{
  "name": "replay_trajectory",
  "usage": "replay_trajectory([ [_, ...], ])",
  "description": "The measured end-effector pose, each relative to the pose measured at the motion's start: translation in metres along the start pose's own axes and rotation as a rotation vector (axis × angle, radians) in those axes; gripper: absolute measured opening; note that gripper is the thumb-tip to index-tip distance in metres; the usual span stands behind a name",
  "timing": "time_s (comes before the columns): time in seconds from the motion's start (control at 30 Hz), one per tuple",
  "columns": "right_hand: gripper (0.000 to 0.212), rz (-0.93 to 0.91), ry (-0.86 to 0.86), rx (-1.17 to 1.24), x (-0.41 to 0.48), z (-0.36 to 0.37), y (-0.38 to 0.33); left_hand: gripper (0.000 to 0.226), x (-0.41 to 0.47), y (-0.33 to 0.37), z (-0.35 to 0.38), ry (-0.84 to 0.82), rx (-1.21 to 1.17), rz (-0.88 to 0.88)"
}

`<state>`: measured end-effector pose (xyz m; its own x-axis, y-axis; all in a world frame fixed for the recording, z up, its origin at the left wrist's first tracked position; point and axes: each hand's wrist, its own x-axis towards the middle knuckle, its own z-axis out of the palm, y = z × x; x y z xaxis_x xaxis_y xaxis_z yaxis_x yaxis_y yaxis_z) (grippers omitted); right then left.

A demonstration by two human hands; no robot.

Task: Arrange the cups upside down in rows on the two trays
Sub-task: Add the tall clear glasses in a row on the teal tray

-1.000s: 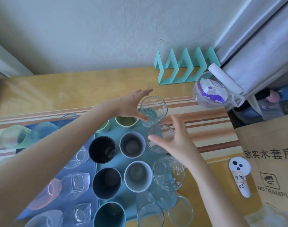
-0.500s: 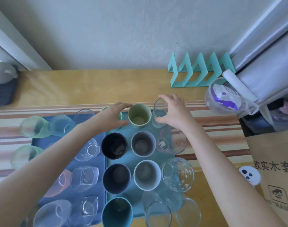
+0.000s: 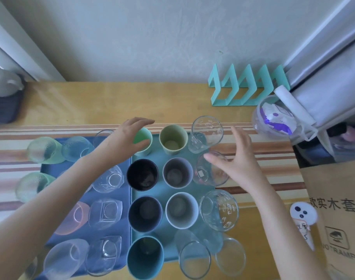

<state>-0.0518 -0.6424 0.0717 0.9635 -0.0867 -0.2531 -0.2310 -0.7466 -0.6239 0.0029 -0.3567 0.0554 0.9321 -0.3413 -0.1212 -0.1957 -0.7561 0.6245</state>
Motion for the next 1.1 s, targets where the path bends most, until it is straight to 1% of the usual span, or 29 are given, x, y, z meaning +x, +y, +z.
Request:
replay_trajectory([
  [0.07,0.112,0.040,-0.055,-0.037,-0.025,0.009,0.005,0.048,-0.016,-0.007,-0.003,0.060,-0.024,0.011],
  [0.17,0.115,0.049,-0.127,-0.117,-0.035,0.030,0.006,0.048,-0.046,-0.015,0.003,0.063,-0.057,-0.020],
  [0.23,0.110,0.021,-0.080,-0.171,-0.032,0.039,0.006,0.048,-0.065,-0.015,0.008,0.054,-0.077,-0.052],
  [0.3,0.104,0.010,0.004,-0.194,-0.029,0.043,0.007,0.047,-0.082,-0.013,0.011,0.060,-0.109,-0.080],
  [0.4,0.098,0.022,0.067,-0.175,-0.029,0.047,0.006,0.046,-0.105,-0.014,0.017,0.062,-0.132,-0.118],
  [0.5,0.103,0.008,0.063,-0.152,-0.029,0.050,0.005,0.045,-0.123,-0.015,0.027,0.036,-0.145,-0.108],
  [0.6,0.116,0.086,-0.001,-0.020,-0.037,0.041,0.007,0.047,-0.131,-0.013,0.032,0.017,-0.148,-0.108],
  [0.63,0.114,0.110,0.006,0.038,-0.044,0.036,0.009,0.047,-0.132,-0.012,0.034,0.013,-0.142,-0.102],
  [0.7,0.108,0.096,0.050,0.100,-0.063,0.023,0.011,0.046,-0.133,-0.012,0.037,0.005,-0.127,-0.083],
  [0.77,0.105,0.070,0.049,0.074,-0.086,0.015,0.013,0.049,-0.134,-0.011,0.040,-0.011,-0.105,-0.061],
  [0.9,0.102,0.045,-0.062,-0.054,-0.118,0.024,0.019,0.051,-0.135,-0.011,0.046,-0.018,-0.067,-0.057],
  [0.97,0.103,0.054,-0.086,-0.104,-0.123,0.034,0.019,0.051,-0.137,-0.011,0.048,-0.021,-0.056,-0.057],
  [1.03,0.102,0.070,-0.069,-0.142,-0.125,0.042,0.019,0.049,-0.141,-0.010,0.050,-0.024,-0.063,-0.069],
  [1.1,0.098,0.074,-0.017,-0.169,-0.123,0.046,0.019,0.049,-0.148,-0.010,0.051,-0.028,-0.070,-0.086],
])
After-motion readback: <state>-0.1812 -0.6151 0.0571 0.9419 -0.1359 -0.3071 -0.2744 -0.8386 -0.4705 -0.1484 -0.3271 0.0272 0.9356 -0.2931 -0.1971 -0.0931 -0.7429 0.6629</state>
